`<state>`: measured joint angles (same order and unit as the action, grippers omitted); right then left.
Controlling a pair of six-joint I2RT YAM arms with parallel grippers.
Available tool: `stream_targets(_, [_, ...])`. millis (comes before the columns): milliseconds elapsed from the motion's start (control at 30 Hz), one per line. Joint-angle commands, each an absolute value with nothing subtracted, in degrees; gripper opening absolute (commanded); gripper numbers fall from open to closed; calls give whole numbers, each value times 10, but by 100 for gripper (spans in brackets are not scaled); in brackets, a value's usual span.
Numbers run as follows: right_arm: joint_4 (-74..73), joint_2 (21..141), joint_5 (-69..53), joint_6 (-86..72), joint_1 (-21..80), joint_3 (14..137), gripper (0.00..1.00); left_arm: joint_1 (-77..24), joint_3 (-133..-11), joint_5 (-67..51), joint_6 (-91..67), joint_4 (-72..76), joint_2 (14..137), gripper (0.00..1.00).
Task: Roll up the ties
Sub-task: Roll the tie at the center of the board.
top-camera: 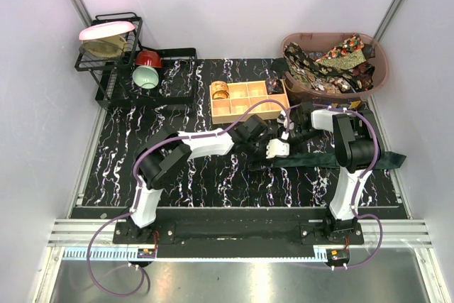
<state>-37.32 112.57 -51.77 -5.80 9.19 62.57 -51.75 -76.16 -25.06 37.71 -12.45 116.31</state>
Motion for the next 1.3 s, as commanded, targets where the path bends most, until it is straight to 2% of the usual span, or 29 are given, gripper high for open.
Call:
stream_targets(0, [-374,1119,-529,-46,91,636,0,-519,-767,-216,400,-151,1181,63])
stream_targets(67, [-374,1114,-539,-46,91,639,0,-519,-767,-219,407,-163,1184,54])
stream_targets(167, [-375,1111,-550,-49,91,643,0,-519,-761,-224,413,-171,1180,47])
stream_targets(300, [-378,1107,-560,-51,97,644,0,-518,-750,-235,417,-183,1165,30])
stream_targets(367, [-377,1107,-562,-53,101,642,0,-519,-741,-238,417,-185,1154,25])
stream_targets(433, [-376,1110,-563,-54,109,641,0,-519,-732,-243,417,-190,1145,13])
stream_targets(500, [-374,1114,-561,-54,111,641,0,-518,-727,-243,416,-189,1139,10])
stream_targets(567, [-367,1121,-552,-55,111,646,0,-519,-719,-238,410,-185,1137,23])
stream_targets(600, [-367,1122,-548,-54,111,648,0,-519,-716,-237,410,-181,1133,27])
stream_targets(633, [-364,1126,-548,-54,111,650,0,-519,-713,-239,407,-173,1131,35])
stream_targets(833, [-361,1131,-543,-61,111,652,0,-517,-716,-240,387,-157,1128,56])
stream_targets(933, [-362,1133,-541,-62,111,650,0,-515,-715,-245,377,-143,1122,59])
stream_targets(1267, [-362,1139,-526,-61,111,645,0,-503,-701,-267,340,-98,1102,59])
